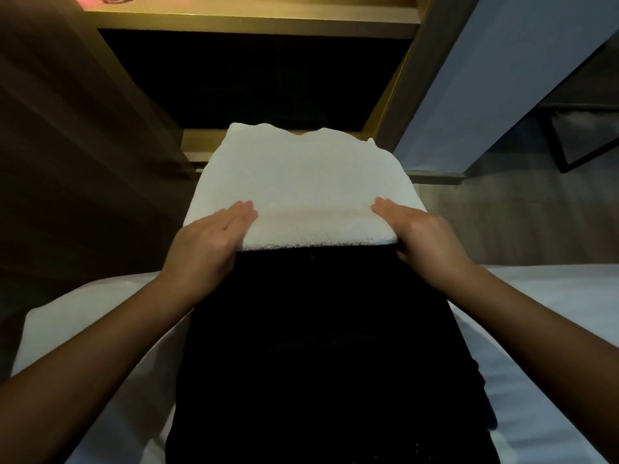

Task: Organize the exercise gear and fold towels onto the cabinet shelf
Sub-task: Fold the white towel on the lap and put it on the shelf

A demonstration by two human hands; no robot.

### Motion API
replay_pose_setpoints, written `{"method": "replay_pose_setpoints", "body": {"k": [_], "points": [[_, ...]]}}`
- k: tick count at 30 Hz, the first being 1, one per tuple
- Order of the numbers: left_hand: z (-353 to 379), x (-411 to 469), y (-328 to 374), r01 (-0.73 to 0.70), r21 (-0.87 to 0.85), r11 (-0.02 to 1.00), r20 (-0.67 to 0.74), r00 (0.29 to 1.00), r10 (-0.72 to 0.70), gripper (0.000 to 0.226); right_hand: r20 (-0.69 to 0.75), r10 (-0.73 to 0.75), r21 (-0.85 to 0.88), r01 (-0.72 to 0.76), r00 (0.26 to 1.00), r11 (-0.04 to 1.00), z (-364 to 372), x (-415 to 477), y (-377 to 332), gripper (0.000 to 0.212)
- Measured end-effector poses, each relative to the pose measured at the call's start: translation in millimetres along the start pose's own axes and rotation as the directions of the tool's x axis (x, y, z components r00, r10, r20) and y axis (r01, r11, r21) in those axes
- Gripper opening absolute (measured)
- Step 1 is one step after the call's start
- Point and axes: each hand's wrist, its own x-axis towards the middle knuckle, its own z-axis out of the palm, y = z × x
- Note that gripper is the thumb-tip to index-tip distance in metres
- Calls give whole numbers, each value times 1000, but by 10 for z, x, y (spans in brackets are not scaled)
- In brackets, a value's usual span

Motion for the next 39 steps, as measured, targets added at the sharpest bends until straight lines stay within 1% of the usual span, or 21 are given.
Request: {"method": "replay_pose_setpoints", "body": {"k": [3,5,8,11,15,18,20,22,23,26,29,31,32,33,34,36,39], "points": [[-4,-66,-77,13,7,1000,3,1000,-13,54,-15,-14,14,14,1000,1000,34,-50,79,64],[0,-127,-144,47,7,999,0,999,-47,56,-2,9,23,-9,1000,1000,59,-63,125,68],[21,-194,-228,70,-5,998,-13,997,-70,58,-28,18,26,-17,999,1000,75,-74,185,68],[64,-248,-302,94,-20,995,-33,995,-95,59,-12,43,66,-43,999,997,129,-102,243,75],[81,-377,-392,141,-84,987,-57,988,-146,63,-48,81,177,-71,996,982,191,-179,336,67],[57,-393,-472,135,-152,979,-87,985,-149,63,-152,69,245,-30,986,969,156,-224,429,56],[36,-396,-545,151,-265,952,-96,979,-182,60,-210,70,343,7,975,939,95,-233,506,50],[41,-387,-566,178,-356,917,-87,971,-222,57,-231,52,377,40,972,925,85,-210,554,50],[60,-387,-567,184,-359,915,-73,972,-224,58,-230,34,360,53,973,931,113,-199,568,52],[131,-430,-633,165,-290,943,-26,983,-180,74,-228,-26,290,94,973,952,263,-217,667,62],[133,-417,-819,126,-227,966,-10,991,-131,88,-239,-27,292,98,971,951,330,-223,821,71],[116,-316,-919,88,-183,979,6,996,-89,86,-239,-40,313,116,970,943,329,-153,874,74],[108,-242,-957,48,-144,988,13,999,-47,78,-240,-65,310,139,969,941,330,-102,902,72],[104,-164,-997,-2,-87,996,24,1000,4,71,-235,-89,284,156,968,946,309,-51,909,70],[106,-93,-1043,-49,-32,998,51,997,51,68,-233,-115,244,172,966,954,299,6,939,66],[100,20,-1115,-108,29,994,113,988,104,76,-207,-156,140,187,966,972,239,116,984,62],[79,148,-1141,-185,84,979,146,974,172,82,-123,-186,33,191,975,981,154,280,1011,63]]}}
